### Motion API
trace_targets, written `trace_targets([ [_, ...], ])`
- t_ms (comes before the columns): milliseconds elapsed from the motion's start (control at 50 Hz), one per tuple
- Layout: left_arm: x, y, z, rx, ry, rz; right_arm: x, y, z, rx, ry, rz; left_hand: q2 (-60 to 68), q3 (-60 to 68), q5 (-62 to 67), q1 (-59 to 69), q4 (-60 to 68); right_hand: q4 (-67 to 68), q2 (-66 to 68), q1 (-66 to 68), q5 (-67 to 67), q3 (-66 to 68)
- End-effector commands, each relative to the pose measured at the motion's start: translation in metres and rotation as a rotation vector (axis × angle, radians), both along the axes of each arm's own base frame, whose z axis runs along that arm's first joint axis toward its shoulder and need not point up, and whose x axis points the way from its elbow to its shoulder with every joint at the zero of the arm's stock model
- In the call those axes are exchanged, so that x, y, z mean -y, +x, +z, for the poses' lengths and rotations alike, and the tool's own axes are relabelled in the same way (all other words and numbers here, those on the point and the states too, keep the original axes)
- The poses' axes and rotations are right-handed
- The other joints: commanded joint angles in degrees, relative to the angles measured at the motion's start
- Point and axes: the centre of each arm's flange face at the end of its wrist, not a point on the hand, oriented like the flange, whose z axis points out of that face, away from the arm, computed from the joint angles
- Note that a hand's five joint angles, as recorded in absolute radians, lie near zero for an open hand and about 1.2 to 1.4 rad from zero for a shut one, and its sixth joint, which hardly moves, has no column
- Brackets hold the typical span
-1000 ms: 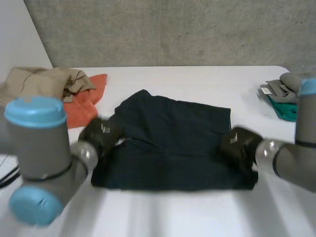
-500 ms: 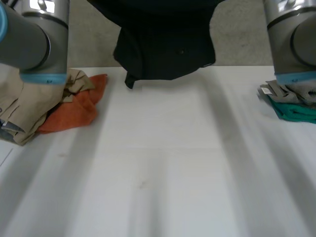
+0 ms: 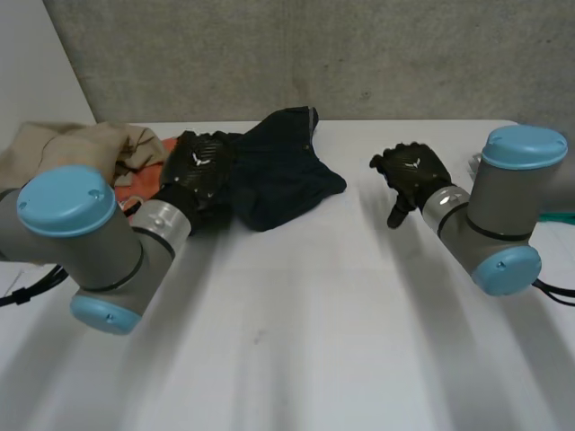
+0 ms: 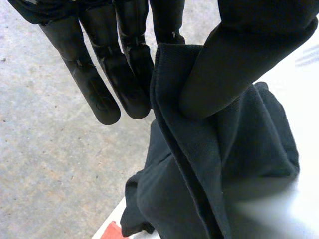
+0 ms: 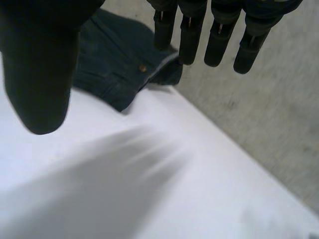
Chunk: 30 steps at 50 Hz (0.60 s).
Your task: Fold the laundry.
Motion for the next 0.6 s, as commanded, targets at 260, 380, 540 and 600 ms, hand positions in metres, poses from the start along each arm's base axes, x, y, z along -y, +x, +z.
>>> trace_targets([
  [260,-0.075,-0.001,0.1,-0.059,-0.054,-0.047,-0.018,0.048,-0.023,0.291,0.15,0.064,11.2,11.2,12.6,14.1,11.2,-7.0,-8.5,-7.5,-5.9,-7.3],
  [380,-0.085,0.0,0.113,-0.073,-0.067,-0.046,-0.02,0.066,-0.039,0.276,0.144,0.034,11.2,11.2,12.6,14.1,11.2,6.6,5.1,6.0,7.7,6.3],
  [540,-0.087,0.007,0.115,-0.077,-0.058,-0.026,0.007,0.056,-0.042,0.26,0.061,-0.153,11.2,11.2,12.6,14.1,11.2,60.9,59.4,60.3,62.0,60.5],
  [600,-0.083,0.013,0.109,-0.068,-0.038,-0.004,0.007,0.042,-0.029,0.225,0.077,-0.156,11.2,11.2,12.6,14.1,11.2,60.9,59.4,60.3,62.0,60.5],
])
